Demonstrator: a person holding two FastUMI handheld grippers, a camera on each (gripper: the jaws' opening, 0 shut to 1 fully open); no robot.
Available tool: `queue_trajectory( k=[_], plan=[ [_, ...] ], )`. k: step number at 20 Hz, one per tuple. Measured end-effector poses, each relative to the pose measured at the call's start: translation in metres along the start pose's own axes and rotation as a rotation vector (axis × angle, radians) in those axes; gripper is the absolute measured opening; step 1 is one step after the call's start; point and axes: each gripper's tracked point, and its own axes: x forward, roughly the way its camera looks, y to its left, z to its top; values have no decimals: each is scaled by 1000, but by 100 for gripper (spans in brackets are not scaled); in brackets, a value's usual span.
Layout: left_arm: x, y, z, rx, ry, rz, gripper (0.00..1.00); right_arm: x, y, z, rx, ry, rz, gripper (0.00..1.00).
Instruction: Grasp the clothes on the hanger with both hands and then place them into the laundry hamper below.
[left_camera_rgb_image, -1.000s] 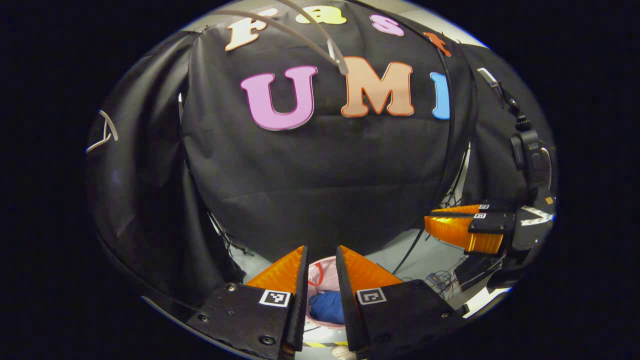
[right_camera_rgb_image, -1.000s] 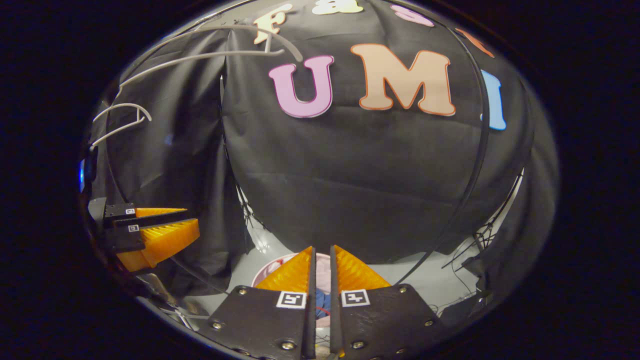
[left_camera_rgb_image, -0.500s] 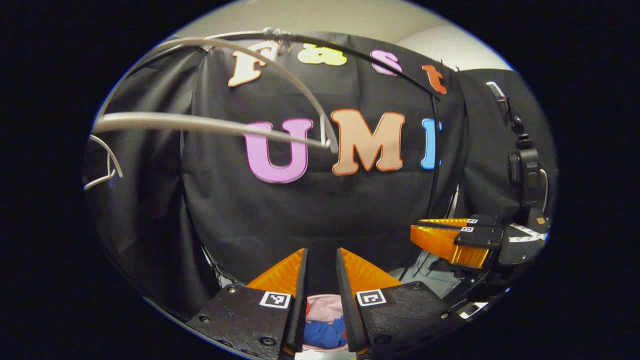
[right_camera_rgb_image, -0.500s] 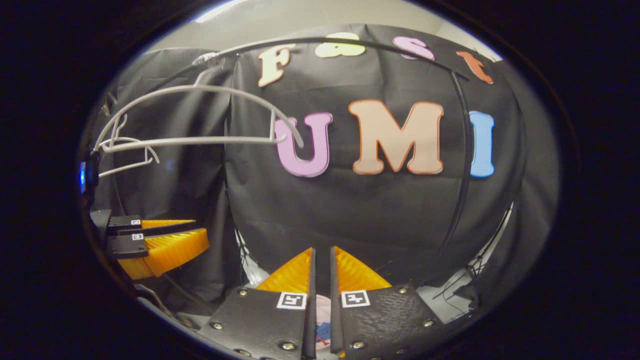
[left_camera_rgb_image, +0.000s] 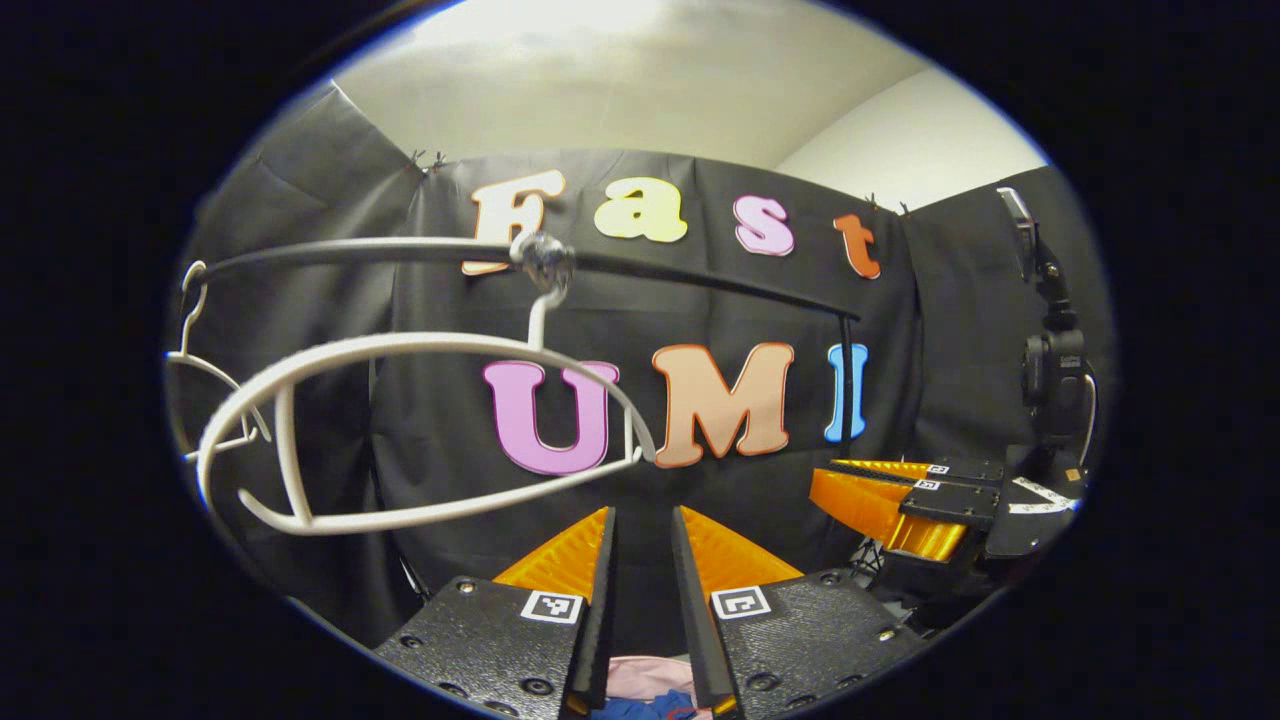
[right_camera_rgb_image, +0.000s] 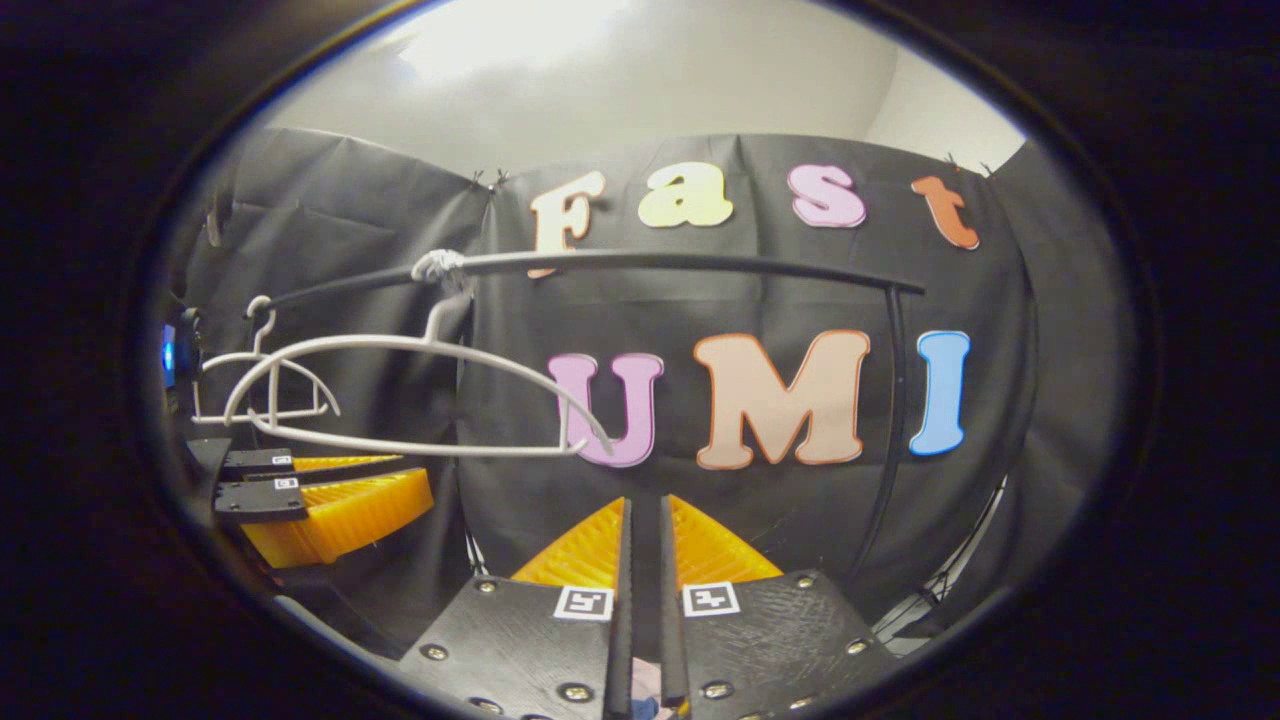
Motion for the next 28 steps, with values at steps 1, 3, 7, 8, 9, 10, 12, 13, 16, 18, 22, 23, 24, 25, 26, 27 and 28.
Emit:
queue_trajectory(
  k=[1, 3, 7, 8, 9, 10, 12, 13, 16, 18, 22, 23, 24, 25, 26, 27, 28],
  plan=[
    [-1, 2, 8, 6, -18, 9, 37, -3, -2, 8, 3, -20, -4, 11],
    [-3, -1, 21, 23, -46, 18, 37, -11, -9, 22, 2, -45, -18, 11],
    [-7, -11, 37, 14, -76, 9, 36, -26, -15, 41, 5, -81, -38, 11],
    [-8, -14, 40, 6, -81, 2, 43, -30, -18, 45, 9, -87, -45, 11],
    [-10, -17, 40, 0, -86, -2, 44, -32, -20, 48, 14, -95, -51, 5],
    [-12, -18, 42, -4, -88, -3, 46, -36, -22, 49, 15, -100, -58, 10],
    [-14, -22, 43, -6, -93, -13, 52, -40, -24, 53, 13, -108, -59, 20],
    [-15, -21, 44, -4, -96, -13, 56, -42, -26, 54, 9, -112, -64, 27],
    [-17, -23, 46, 6, -102, -17, 71, -45, -26, 58, 14, -116, -66, 34],
    [-16, -26, 48, 15, -104, -22, 87, -47, -27, 60, 21, -123, -65, 33],
    [-14, -31, 50, 20, -115, -35, 95, -50, -34, 64, 13, -124, -78, 65],
    [-12, -33, 52, 19, -119, -38, 94, -51, -40, 65, 8, -130, -87, 81],
    [-12, -34, 52, 16, -122, -42, 94, -52, -42, 67, 3, -134, -102, 98],
    [-11, -37, 51, 12, -123, -48, 94, -53, -45, 69, 2, -136, -113, 97],
    [-10, -39, 50, 6, -121, -56, 94, -56, -48, 69, 0, -137, -123, 97],
    [-8, -42, 49, 0, -116, -65, 94, -58, -50, 71, -3, -141, -133, 98],
    [-7, -45, 48, -6, -113, -79, 94, -61, -54, 72, -6, -144, -144, 96]
  ],
)
